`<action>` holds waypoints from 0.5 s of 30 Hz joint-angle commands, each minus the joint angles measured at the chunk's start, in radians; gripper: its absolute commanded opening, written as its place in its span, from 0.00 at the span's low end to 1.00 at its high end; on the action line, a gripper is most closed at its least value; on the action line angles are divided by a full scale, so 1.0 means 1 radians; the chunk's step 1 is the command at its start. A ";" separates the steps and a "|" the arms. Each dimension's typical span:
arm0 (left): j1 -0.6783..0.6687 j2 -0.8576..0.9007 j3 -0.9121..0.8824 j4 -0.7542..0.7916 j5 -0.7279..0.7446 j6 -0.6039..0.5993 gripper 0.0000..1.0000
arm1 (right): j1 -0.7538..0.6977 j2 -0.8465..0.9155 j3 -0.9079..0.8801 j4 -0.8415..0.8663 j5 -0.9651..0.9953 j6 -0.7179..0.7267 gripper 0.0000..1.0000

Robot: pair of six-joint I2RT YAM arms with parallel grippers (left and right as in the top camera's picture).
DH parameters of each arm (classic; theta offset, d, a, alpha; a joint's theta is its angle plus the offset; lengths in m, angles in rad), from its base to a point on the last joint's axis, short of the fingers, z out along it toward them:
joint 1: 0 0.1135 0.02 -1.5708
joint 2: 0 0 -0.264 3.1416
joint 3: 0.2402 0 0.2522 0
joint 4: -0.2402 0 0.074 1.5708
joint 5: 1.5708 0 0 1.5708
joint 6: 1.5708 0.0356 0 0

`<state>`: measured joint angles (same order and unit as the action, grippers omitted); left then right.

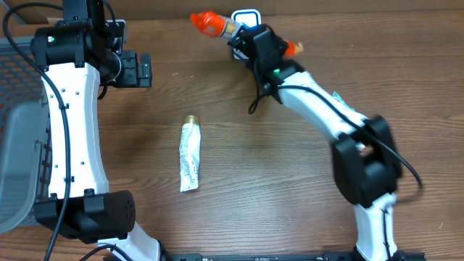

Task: Scan the item barcode
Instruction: 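Carry the spaghetti packet right and release it near the green pack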

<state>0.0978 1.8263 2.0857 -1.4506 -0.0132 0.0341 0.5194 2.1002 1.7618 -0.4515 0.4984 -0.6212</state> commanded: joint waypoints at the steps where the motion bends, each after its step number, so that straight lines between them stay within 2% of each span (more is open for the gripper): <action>1: -0.007 0.012 0.002 0.000 -0.005 0.018 1.00 | 0.002 -0.293 0.067 -0.148 0.021 0.385 0.04; 4: -0.007 0.012 0.002 0.000 -0.005 0.018 0.99 | -0.011 -0.398 0.067 -0.450 0.019 0.603 0.04; 10: -0.007 0.012 0.002 0.000 -0.005 0.018 1.00 | -0.066 -0.440 0.051 -1.000 -0.006 0.889 0.04; 12: -0.007 0.012 0.002 0.000 -0.005 0.018 1.00 | -0.096 -0.435 0.007 -1.095 -0.007 0.941 0.04; 15: -0.007 0.012 0.002 0.000 -0.005 0.018 0.99 | -0.144 -0.434 -0.082 -1.086 -0.010 0.940 0.04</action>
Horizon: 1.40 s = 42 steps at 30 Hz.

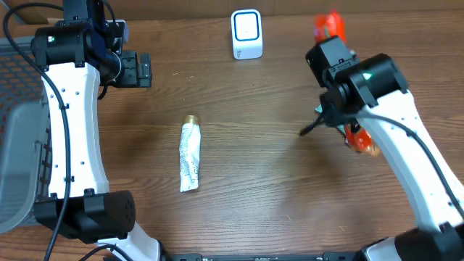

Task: Scan the item barcode
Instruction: 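Carry the spaghetti packet right and release it near the green pack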

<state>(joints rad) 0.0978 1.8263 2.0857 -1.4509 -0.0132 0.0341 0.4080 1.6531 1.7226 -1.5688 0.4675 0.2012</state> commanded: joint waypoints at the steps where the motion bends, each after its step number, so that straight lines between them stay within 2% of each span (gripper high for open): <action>1: -0.007 0.012 0.002 0.000 -0.005 0.018 1.00 | -0.048 0.013 -0.071 0.054 0.019 0.117 0.04; 9: -0.006 0.012 0.002 0.000 -0.005 0.018 1.00 | -0.117 0.022 -0.249 0.284 -0.265 -0.117 0.04; 16: -0.007 0.012 0.002 0.000 -0.005 0.018 1.00 | -0.135 0.100 -0.323 0.357 -0.269 -0.158 0.04; 21: -0.007 0.012 0.002 0.000 -0.005 0.018 1.00 | -0.204 0.176 -0.328 0.365 -0.276 -0.142 0.05; 22: -0.007 0.012 0.002 0.000 -0.005 0.018 0.99 | -0.220 0.185 -0.328 0.365 -0.275 -0.131 0.16; 23: -0.007 0.012 0.002 0.000 -0.005 0.018 1.00 | -0.237 0.191 -0.328 0.365 -0.275 -0.117 0.34; 27: -0.006 0.012 0.002 0.000 -0.005 0.018 1.00 | -0.294 0.195 -0.325 0.367 -0.286 -0.097 0.68; 32: -0.007 0.012 0.002 0.000 -0.005 0.018 1.00 | -0.317 0.195 -0.250 0.326 -0.316 -0.097 0.75; 36: -0.007 0.012 0.002 0.000 -0.005 0.018 1.00 | -0.317 0.195 -0.086 0.254 -0.354 -0.097 0.77; 42: -0.007 0.012 0.002 0.000 -0.005 0.018 1.00 | -0.315 0.195 0.187 0.175 -0.652 -0.097 0.77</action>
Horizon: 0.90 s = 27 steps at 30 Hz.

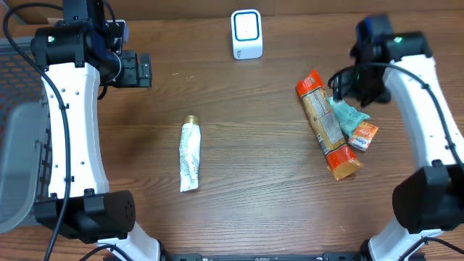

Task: Scan the item barcode
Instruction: 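Carry the spaghetti packet right and release it near the green pack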

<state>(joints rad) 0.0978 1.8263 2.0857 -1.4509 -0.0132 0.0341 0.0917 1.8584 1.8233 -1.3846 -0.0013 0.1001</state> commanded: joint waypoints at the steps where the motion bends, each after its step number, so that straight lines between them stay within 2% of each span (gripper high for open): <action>1: -0.007 0.012 0.002 0.000 -0.005 0.018 1.00 | 0.001 -0.011 0.111 -0.008 -0.251 0.004 0.77; 5: -0.007 0.012 0.002 0.000 -0.005 0.018 1.00 | 0.003 -0.010 0.126 0.014 -0.464 0.004 0.76; 10: -0.007 0.012 0.002 0.000 -0.005 0.018 1.00 | 0.032 -0.010 0.087 0.061 -0.571 0.004 0.77; 21: -0.007 0.012 0.002 0.000 -0.005 0.018 1.00 | 0.290 0.019 -0.122 0.304 -0.584 0.070 0.79; 27: -0.007 0.012 0.002 0.000 -0.005 0.018 1.00 | 0.435 0.108 -0.135 0.415 -0.584 0.130 0.79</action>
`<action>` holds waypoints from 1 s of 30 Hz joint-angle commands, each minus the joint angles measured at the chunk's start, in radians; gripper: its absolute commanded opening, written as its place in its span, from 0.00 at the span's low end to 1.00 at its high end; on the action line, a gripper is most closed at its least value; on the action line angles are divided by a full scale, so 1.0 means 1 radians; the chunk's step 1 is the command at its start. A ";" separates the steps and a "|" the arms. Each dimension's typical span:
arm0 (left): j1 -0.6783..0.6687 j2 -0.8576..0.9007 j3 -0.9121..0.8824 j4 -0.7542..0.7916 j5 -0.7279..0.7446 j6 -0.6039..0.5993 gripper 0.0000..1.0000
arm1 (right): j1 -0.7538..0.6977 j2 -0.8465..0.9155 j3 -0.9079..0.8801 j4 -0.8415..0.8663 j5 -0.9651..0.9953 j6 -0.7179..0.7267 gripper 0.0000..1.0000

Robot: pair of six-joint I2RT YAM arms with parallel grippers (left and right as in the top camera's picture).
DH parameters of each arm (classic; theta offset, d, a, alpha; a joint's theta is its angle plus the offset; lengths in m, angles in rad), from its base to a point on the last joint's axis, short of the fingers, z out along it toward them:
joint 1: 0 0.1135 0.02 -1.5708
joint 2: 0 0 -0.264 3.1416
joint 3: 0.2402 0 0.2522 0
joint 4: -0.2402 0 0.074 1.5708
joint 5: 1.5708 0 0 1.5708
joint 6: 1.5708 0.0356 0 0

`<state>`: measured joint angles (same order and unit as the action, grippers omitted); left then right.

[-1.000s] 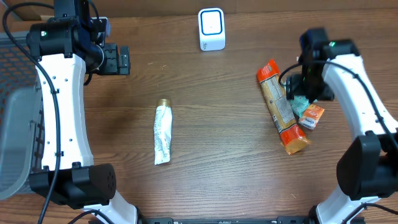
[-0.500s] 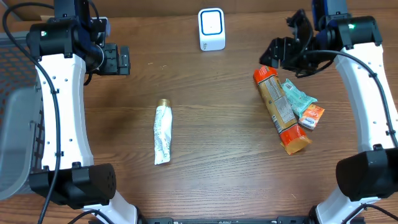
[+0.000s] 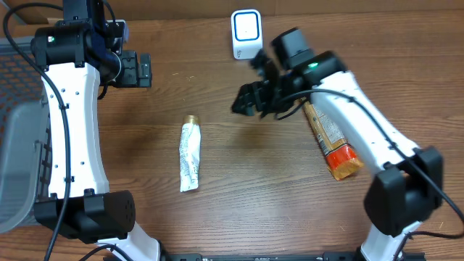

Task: Scan the item barcode
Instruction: 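Carry the spaghetti packet right and release it near the green pack, then move the right gripper to the white-and-gold tube and grasp it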

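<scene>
A white scanner [image 3: 246, 32] with a blue-rimmed face stands at the far middle of the table. Left of centre lies a white tube with a gold cap [image 3: 190, 156], with nothing touching it. My right gripper [image 3: 250, 100] hangs over bare wood between the scanner and the tube, and its jaws look open and empty. A long orange packet [image 3: 331, 141] lies at the right, partly under my right arm. My left gripper [image 3: 139, 70] hovers at the far left, open and holding nothing.
A grey mesh basket [image 3: 16, 138] sits at the table's left edge. The right forearm [image 3: 362, 116] crosses over the orange packet and hides whatever lies beside it.
My right gripper has moved from the far right edge to mid-table, right of the tube's cap. Its arm now covers the small packets beside the orange packet. The left arm has not moved.
My right gripper first held the orange packet at the scanner. It then had the packet over the right side. Later the packet lay flat there beside small packets, with the gripper apart. Now the gripper is empty near the tube.
</scene>
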<state>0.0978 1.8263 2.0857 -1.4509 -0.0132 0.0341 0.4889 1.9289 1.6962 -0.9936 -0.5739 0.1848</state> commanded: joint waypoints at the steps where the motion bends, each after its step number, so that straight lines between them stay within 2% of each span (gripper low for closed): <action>1: -0.007 0.012 0.002 0.000 -0.005 0.018 1.00 | 0.060 0.057 -0.008 0.048 -0.012 0.060 0.79; 10: -0.007 0.012 0.002 0.000 -0.005 0.018 1.00 | 0.241 0.209 -0.008 0.227 0.042 0.195 0.79; 16: -0.007 0.012 0.002 0.000 -0.005 0.018 1.00 | 0.333 0.275 -0.008 0.241 0.193 0.272 0.78; 21: -0.007 0.012 0.002 0.000 -0.005 0.018 1.00 | 0.365 0.310 -0.008 0.239 0.207 0.301 0.76; 23: -0.007 0.012 0.002 0.000 -0.005 0.018 1.00 | 0.366 0.311 -0.008 0.237 0.207 0.314 0.69; 28: -0.006 0.012 0.002 0.000 -0.005 0.018 1.00 | 0.365 0.311 -0.008 0.218 0.206 0.313 0.34; 30: -0.006 0.012 0.002 0.000 -0.005 0.018 0.99 | 0.365 0.311 -0.008 0.194 0.206 0.313 0.25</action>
<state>0.0978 1.8263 2.0857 -1.4509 -0.0132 0.0341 0.8577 2.2341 1.6951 -0.7834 -0.4080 0.4881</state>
